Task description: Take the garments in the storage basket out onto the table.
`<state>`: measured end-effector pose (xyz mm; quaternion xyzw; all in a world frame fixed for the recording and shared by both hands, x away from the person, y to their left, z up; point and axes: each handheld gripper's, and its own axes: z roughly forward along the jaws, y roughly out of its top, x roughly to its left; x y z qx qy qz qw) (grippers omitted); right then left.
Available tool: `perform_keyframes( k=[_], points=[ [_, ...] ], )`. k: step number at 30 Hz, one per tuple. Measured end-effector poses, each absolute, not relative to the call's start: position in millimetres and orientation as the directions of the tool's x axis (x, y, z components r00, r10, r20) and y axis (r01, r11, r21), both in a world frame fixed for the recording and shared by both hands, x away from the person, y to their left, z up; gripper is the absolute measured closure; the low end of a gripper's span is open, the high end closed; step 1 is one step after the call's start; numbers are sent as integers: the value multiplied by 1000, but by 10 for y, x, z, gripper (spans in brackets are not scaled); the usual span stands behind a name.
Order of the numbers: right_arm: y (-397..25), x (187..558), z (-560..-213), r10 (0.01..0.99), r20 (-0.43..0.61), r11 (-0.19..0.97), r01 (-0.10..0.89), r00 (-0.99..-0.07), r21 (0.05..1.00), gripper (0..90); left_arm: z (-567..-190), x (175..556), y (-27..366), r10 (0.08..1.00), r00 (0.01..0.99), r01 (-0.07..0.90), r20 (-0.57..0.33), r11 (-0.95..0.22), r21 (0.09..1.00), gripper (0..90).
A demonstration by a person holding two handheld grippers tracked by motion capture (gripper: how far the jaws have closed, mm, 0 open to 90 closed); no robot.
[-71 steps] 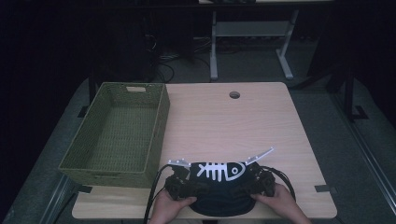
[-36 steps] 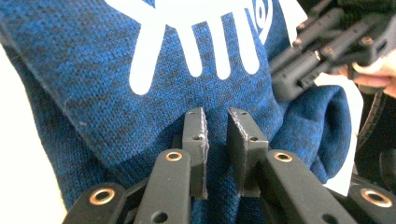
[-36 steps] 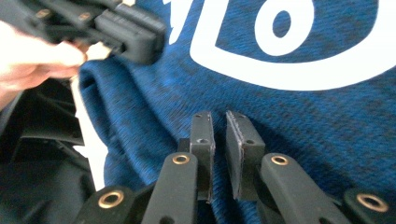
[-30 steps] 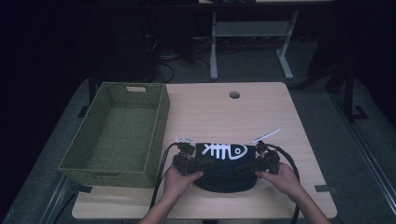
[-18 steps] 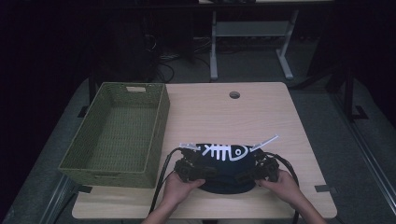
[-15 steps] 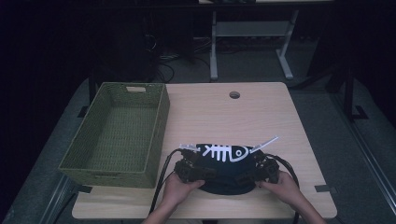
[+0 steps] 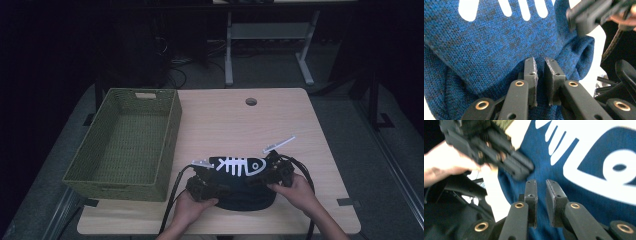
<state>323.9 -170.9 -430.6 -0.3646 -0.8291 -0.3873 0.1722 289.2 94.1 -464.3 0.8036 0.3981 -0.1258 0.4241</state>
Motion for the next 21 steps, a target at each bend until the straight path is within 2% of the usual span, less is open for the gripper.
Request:
perform_keyframes(
  k=[5, 12, 21],
  points=[
    [-1554, 3420, -4241, 486, 562, 419, 742, -670, 523, 789, -4653, 2882, 944, 532, 658, 740, -533, -324, 590, 806],
    [-1429, 3651, -4367, 518, 576, 398, 774, -632, 492, 793, -4667, 2872, 954, 533, 660, 737, -529, -323, 594, 808],
    [-1403, 3687, -4531, 551, 559, 399, 784, -620, 476, 861, -4671, 2864, 945, 536, 663, 733, -522, -325, 597, 809]
  ],
)
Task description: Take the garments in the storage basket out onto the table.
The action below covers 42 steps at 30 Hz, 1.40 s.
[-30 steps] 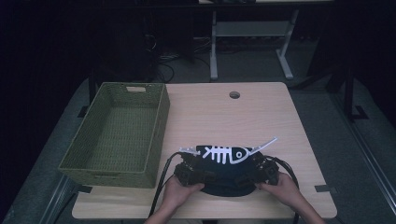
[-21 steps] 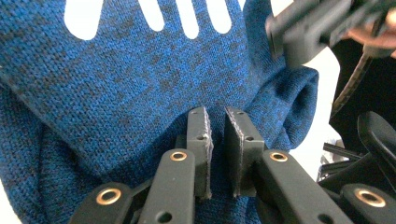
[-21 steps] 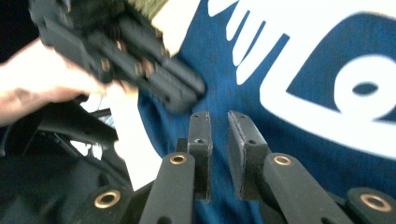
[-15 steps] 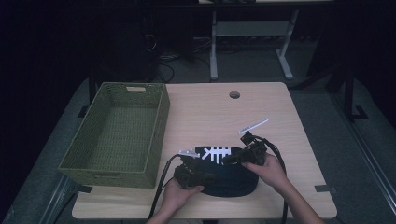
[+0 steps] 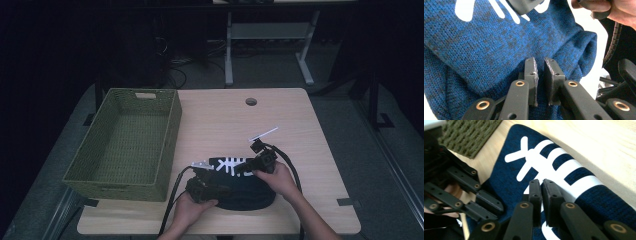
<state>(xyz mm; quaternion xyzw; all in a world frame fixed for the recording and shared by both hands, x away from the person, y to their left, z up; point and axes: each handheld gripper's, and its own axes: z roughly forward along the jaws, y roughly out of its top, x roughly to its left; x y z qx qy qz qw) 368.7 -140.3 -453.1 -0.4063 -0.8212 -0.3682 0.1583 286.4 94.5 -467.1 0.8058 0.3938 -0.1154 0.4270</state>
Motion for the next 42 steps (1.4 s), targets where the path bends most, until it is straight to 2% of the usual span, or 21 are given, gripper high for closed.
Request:
perform_keyframes(
  k=[3, 6, 12, 15, 22, 27, 32, 36, 42],
  points=[
    [-1406, 3694, -4548, 551, 560, 397, 785, -618, 475, 868, -4672, 2862, 945, 537, 663, 733, -521, -325, 598, 809],
    [-1403, 3701, -4502, 541, 574, 402, 789, -614, 465, 829, -4671, 2858, 945, 538, 661, 735, -523, -323, 596, 808],
    [-1463, 3736, -4335, 535, 578, 344, 784, -616, 517, 822, -4673, 2853, 945, 539, 663, 733, -520, -327, 596, 809],
    [-1479, 3806, -4382, 556, 590, 326, 807, -585, 492, 835, -4673, 2851, 943, 540, 663, 733, -519, -326, 597, 809],
    [-1406, 3841, -4503, 606, 545, 354, 810, -579, 468, 894, -4676, 2847, 944, 538, 663, 733, -520, -323, 599, 808],
    [-1402, 3836, -4510, 611, 543, 350, 811, -577, 468, 890, -4680, 2845, 947, 538, 662, 733, -522, -320, 600, 809],
    [-1482, 3816, -4443, 571, 589, 322, 816, -572, 480, 831, -4680, 2848, 949, 537, 659, 736, -526, -319, 596, 807],
    [-1620, 3782, -4355, 584, 574, 293, 808, -575, 511, 828, -4682, 2849, 949, 537, 658, 737, -527, -318, 596, 806],
    [-1700, 3804, -4484, 630, 557, 293, 830, -541, 474, 856, -4682, 2848, 947, 538, 658, 737, -526, -317, 597, 806]
  ],
)
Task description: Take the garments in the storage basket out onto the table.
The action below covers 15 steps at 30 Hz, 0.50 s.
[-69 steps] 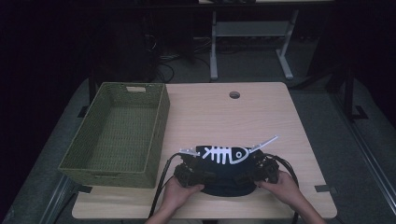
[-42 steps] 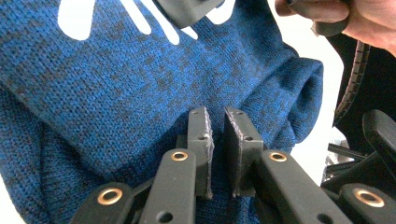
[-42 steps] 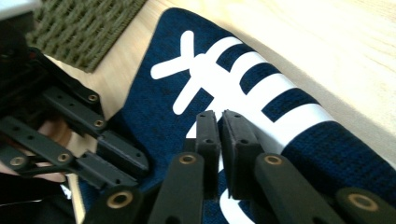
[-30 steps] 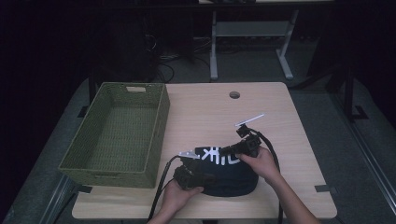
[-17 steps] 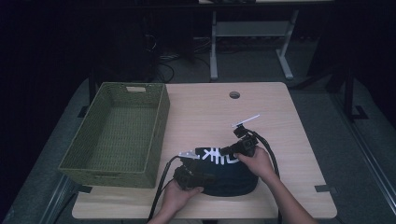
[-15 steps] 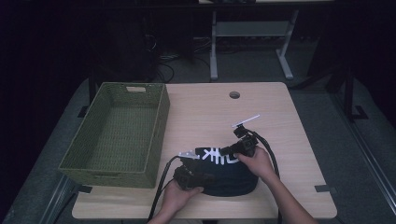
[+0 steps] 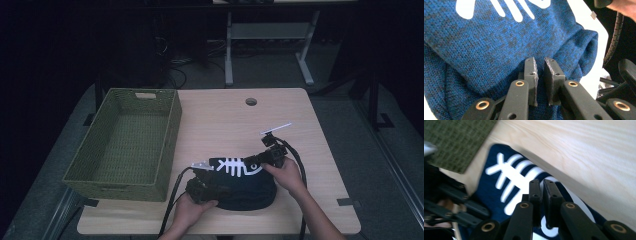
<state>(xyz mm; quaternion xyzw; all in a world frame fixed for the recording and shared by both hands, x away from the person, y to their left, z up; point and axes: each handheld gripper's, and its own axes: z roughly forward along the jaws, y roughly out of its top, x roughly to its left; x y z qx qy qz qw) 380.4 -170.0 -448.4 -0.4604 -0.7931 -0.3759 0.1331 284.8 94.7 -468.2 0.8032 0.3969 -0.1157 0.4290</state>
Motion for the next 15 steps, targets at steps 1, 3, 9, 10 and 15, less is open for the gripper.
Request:
perform_keyframes(
  k=[1, 3, 9, 10, 15],
  points=[
    [-1697, 3812, -4515, 633, 563, 284, 837, -531, 468, 858, -4682, 2848, 947, 538, 658, 737, -527, -316, 597, 806],
    [-1700, 3821, -4543, 632, 570, 280, 841, -525, 463, 859, -4683, 2848, 947, 538, 658, 737, -527, -316, 598, 806],
    [-1786, 3794, -4474, 610, 586, 265, 835, -533, 483, 836, -4683, 2848, 949, 537, 658, 738, -528, -317, 596, 805],
    [-1819, 3782, -4454, 610, 590, 255, 836, -529, 486, 836, -4683, 2848, 948, 537, 658, 738, -528, -317, 596, 805],
    [-1999, 3752, -4453, 627, 589, 229, 843, -510, 486, 843, -4683, 2848, 946, 537, 658, 737, -528, -317, 596, 805]
  ],
)
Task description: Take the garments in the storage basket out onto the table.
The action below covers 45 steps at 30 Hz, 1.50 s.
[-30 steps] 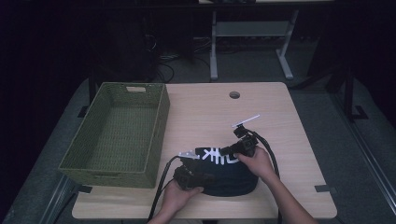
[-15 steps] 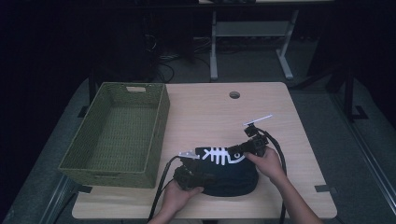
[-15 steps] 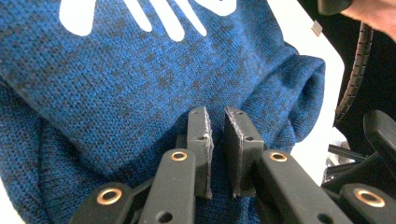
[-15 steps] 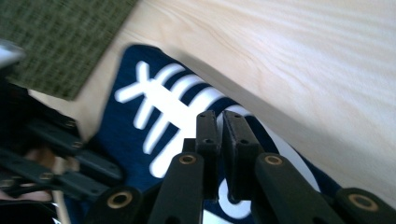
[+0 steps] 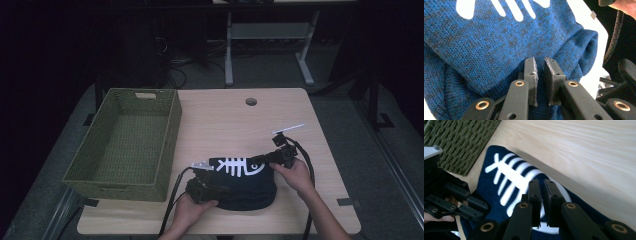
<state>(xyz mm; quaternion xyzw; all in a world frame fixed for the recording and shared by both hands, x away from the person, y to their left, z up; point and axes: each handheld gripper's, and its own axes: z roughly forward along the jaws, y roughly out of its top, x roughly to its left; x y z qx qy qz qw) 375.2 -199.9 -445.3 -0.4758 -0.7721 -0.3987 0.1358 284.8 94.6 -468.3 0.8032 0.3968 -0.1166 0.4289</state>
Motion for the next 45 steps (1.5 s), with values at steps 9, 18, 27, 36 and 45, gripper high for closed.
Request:
perform_keyframes(
  k=[9, 18, 27, 36, 45],
  points=[
    [-1994, 3786, -4621, 646, 591, 221, 860, -483, 460, 866, -4685, 2846, 951, 536, 658, 737, -529, -315, 598, 805],
    [-2027, 3548, -4405, 562, 633, 191, 828, -532, 527, 818, -4680, 2830, 951, 537, 659, 735, -526, -312, 602, 794],
    [-1804, 3296, -4533, 500, 645, 298, 814, -578, 499, 798, -4488, 2885, 999, 524, 649, 743, -552, -279, 609, 761],
    [-1748, 3248, -4641, 537, 594, 360, 799, -599, 482, 795, -4377, 3224, 1024, 600, 592, 750, -538, -164, 641, 735],
    [-1734, 3194, -4671, 554, 555, 380, 781, -621, 495, 837, -4633, 3395, 990, 662, 516, 788, -544, -118, 604, 757]
  ],
)
